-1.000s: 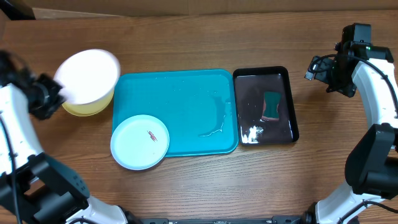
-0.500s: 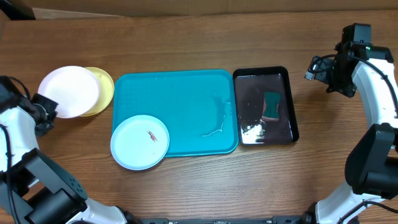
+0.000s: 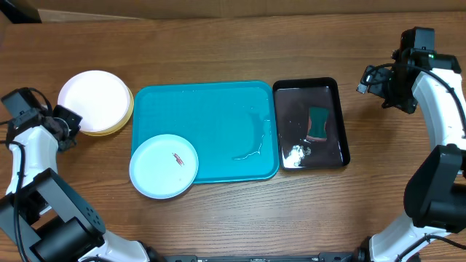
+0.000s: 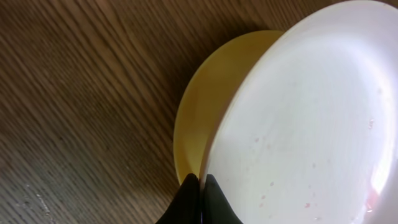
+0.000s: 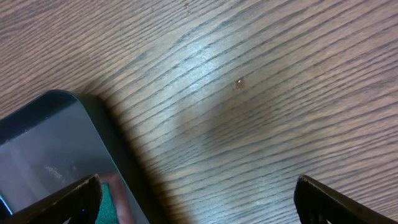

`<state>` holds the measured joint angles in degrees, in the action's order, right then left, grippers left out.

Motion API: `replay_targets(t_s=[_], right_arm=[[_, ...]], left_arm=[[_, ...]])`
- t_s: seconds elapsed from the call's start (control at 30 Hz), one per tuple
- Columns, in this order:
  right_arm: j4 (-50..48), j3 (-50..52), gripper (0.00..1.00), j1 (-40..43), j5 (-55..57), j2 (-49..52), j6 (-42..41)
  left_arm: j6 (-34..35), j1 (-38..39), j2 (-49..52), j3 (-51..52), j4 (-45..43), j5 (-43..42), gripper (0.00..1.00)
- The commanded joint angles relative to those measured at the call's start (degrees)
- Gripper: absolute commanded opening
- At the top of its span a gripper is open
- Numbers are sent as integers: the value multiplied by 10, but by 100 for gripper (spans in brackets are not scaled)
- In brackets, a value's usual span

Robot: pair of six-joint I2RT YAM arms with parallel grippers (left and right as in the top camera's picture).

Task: Clean dirty plates on tray and stack at the side
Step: 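Move the left gripper to the light-blue plate and grasp its rim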

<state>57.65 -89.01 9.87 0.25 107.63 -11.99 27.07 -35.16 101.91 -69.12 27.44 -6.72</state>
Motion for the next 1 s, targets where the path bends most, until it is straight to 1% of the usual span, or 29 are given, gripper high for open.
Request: replay_targets(t_s=[0.0,0.03,0.07,0.1,0.13,0.17,0.23,0.33,0.43,0.5,0.57,0.63,0.7,0.73,0.8,0.87,0.97], right_arm=[[-3,-6,100,1,1,-11,-2],[-3,-6,100,1,1,-11,-2],[-3,-6,100,1,1,-11,-2],[-3,-6,100,1,1,-11,-2],[-3,-6,100,1,1,-11,-2],[-3,-6,100,1,1,-11,-2],[-3,-6,100,1,1,-11,-2],[-3,-6,100,1,1,-11,-2],[-3,-6,100,1,1,-11,-2],[-3,-6,100,1,1,-11,-2],[-3,-6,100,1,1,-11,-2],[-3,-6,100,1,1,-11,-2],[-3,-6,100,1,1,-11,-2],[-3,-6,100,1,1,-11,-2],[-3,-6,100,1,1,-11,-2],[-3,-6,100,1,1,-11,-2],[-3,-6,100,1,1,-11,-2]], left_arm=[[8,3,11,3,-5,-6,30],[8,3,11,3,-5,-6,56],[8,3,11,3,-4,-8,69],[8,3,10,2,0,-18,76],[8,3,8,-2,11,-34,80],[8,3,-8,-26,61,-90,82],[9,3,-36,-50,123,-110,82],[8,6,-99,-64,215,-114,83],[-1,12,-161,-64,317,-116,88],[-27,26,-200,-63,394,-117,88],[-65,51,-229,-55,440,-113,87],[-74,82,-247,-41,461,-82,83],[-73,113,-252,-27,469,-34,76],[-73,125,-252,-19,469,-11,71],[-54,144,-250,3,466,31,68],[-45,153,-246,28,455,44,65],[-37,153,-240,64,431,42,62]])
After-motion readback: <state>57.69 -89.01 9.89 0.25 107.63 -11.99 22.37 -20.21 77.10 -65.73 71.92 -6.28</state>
